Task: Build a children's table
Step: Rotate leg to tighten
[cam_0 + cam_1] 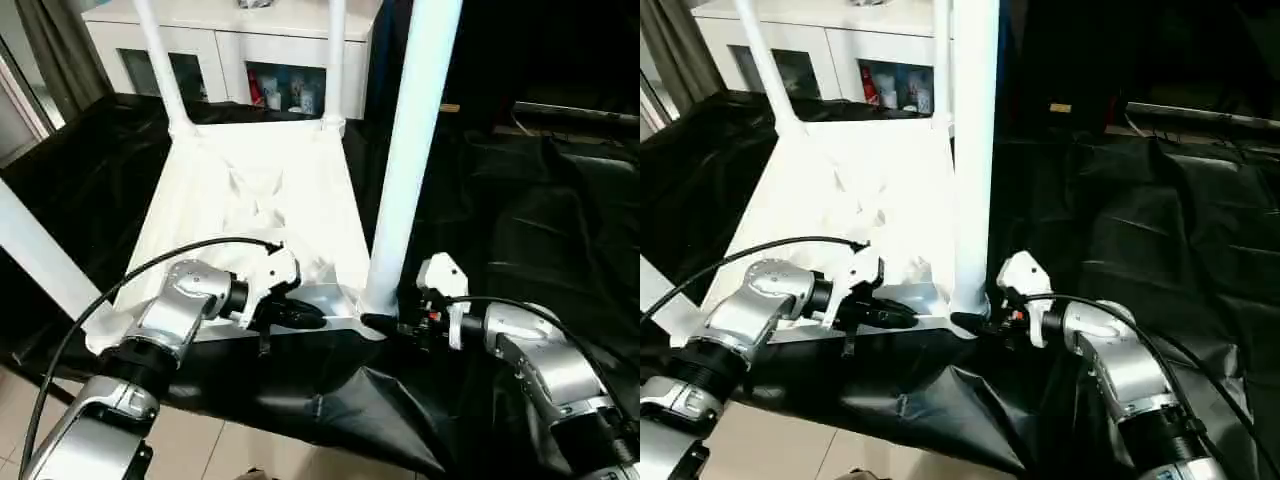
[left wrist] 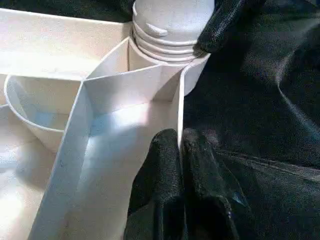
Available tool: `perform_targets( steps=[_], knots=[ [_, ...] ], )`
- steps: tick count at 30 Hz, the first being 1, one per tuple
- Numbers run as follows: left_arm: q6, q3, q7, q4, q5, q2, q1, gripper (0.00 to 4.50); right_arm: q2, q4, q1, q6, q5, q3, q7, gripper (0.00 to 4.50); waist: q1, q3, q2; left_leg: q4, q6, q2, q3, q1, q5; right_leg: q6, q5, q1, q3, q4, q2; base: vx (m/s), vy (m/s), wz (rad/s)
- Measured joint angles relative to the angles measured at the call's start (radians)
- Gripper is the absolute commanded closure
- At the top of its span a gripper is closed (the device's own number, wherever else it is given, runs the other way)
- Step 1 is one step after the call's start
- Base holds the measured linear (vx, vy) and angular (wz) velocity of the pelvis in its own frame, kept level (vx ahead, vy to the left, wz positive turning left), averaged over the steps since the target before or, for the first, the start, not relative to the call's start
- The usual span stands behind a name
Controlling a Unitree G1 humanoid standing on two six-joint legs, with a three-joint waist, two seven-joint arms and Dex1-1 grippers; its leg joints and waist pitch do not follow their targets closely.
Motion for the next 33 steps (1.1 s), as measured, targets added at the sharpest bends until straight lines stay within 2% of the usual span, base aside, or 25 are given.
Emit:
perform_targets(
  steps=[2, 6, 10, 13, 17, 19, 20, 21, 23, 25, 28, 33],
  knots=[
    [0.002, 0.002, 0.024, 0.003, 0.002, -0.008, 0.000, 4.50, 0.030, 0.004, 0.016, 0.000, 0.004, -0.023, -0.036, 1.78, -0.001, 0.000, 0.000, 0.000, 0.000, 0.000, 0.000, 0.001, 0.000, 0.000, 0.000, 0.000, 0.000, 0.001, 0.000, 0.000, 0.000, 0.00],
    [0.025, 0.007, 0.145, 0.058, 0.027, -0.077, -0.038, 4.50, 0.126, 0.037, 0.039, -0.005, -0.001, -0.090, -0.229, 1.79, -0.004, 0.000, -0.001, 0.001, -0.002, 0.000, 0.000, 0.008, 0.001, -0.001, 0.001, 0.004, 0.002, 0.002, 0.000, 0.000, 0.000, 0.00],
    [0.044, 0.008, 0.313, 0.163, 0.064, -0.195, -0.105, 4.50, 0.248, 0.043, 0.050, 0.007, -0.054, -0.150, -0.516, 1.80, -0.010, 0.001, -0.003, 0.000, -0.003, -0.001, 0.000, 0.016, 0.001, 0.006, -0.003, 0.010, 0.003, 0.001, 0.000, 0.000, 0.000, 0.00],
    [0.058, 0.008, 0.418, 0.219, 0.074, -0.258, -0.139, 4.50, 0.303, 0.062, 0.021, 0.024, -0.105, -0.170, -0.668, 1.80, -0.012, 0.001, -0.002, 0.000, -0.003, -0.001, 0.000, 0.017, 0.001, 0.006, -0.004, 0.012, 0.003, 0.000, 0.000, 0.000, 0.000, 0.00],
    [0.045, 0.010, 0.481, 0.261, 0.090, -0.294, -0.162, 4.50, 0.329, 0.091, -0.009, 0.027, -0.133, -0.179, -0.748, 1.80, -0.011, 0.000, -0.002, -0.002, -0.003, -0.002, 0.000, 0.017, 0.001, 0.006, -0.004, 0.014, 0.003, -0.002, 0.000, 0.000, 0.000, 0.00],
    [0.028, 0.018, 0.485, 0.275, 0.090, -0.298, -0.165, 4.50, 0.329, 0.103, -0.017, 0.017, -0.142, -0.179, -0.745, 1.80, -0.012, 0.000, -0.001, -0.002, -0.003, -0.002, 0.000, 0.017, 0.001, 0.006, -0.004, 0.014, 0.003, -0.003, -0.001, 0.000, 0.000, 0.00],
    [0.020, 0.018, 0.485, 0.276, 0.090, -0.297, -0.165, 4.50, 0.329, 0.105, -0.017, 0.014, -0.142, -0.179, -0.743, 1.45, -0.012, 0.000, -0.001, -0.003, -0.003, -0.002, 0.000, 0.017, 0.001, 0.006, -0.004, 0.014, 0.003, -0.003, 0.000, 0.000, 0.000, 0.00],
    [0.009, 0.018, 0.483, 0.277, 0.091, -0.294, -0.165, 4.50, 0.328, 0.105, -0.017, 0.012, -0.138, -0.181, -0.736, 1.45, -0.012, -0.001, -0.001, -0.003, -0.003, -0.002, 0.000, 0.017, 0.001, 0.006, -0.004, 0.014, 0.003, -0.003, 0.000, 0.000, 0.000, 0.00],
    [-0.005, 0.016, 0.463, 0.276, 0.090, -0.279, -0.165, 4.50, 0.317, 0.103, -0.014, 0.011, -0.103, -0.192, -0.682, 1.08, -0.016, 0.000, -0.001, -0.004, -0.003, -0.002, 0.000, 0.016, 0.001, 0.006, -0.003, 0.013, 0.003, -0.002, 0.000, 0.000, 0.000, 0.00],
    [-0.021, 0.018, 0.428, 0.271, 0.084, -0.252, -0.161, 4.50, 0.306, 0.087, -0.008, 0.018, -0.056, -0.199, -0.605, 1.00, -0.023, 0.000, 0.000, -0.006, -0.003, -0.002, 0.000, 0.016, 0.001, 0.005, -0.003, 0.011, 0.002, -0.002, 0.000, 0.000, 0.000, 0.00],
    [-0.059, 0.025, 0.320, 0.223, 0.058, -0.189, -0.119, 4.50, 0.193, 0.032, 0.018, 0.044, -0.025, -0.152, -0.412, 0.59, -0.032, 0.000, 0.000, -0.007, -0.002, -0.001, 0.000, 0.014, 0.001, 0.001, 0.001, 0.008, 0.002, -0.001, 0.000, 0.000, 0.000, 0.00],
    [-0.076, 0.028, 0.182, 0.158, 0.023, -0.106, -0.071, 4.50, 0.090, -0.014, 0.024, 0.064, 0.000, -0.101, -0.221, 0.59, -0.034, 0.000, 0.000, -0.010, -0.003, -0.001, 0.000, 0.011, 0.001, 0.001, -0.002, 0.003, 0.001, 0.000, 0.001, 0.000, 0.000, 0.00]
  ],
)
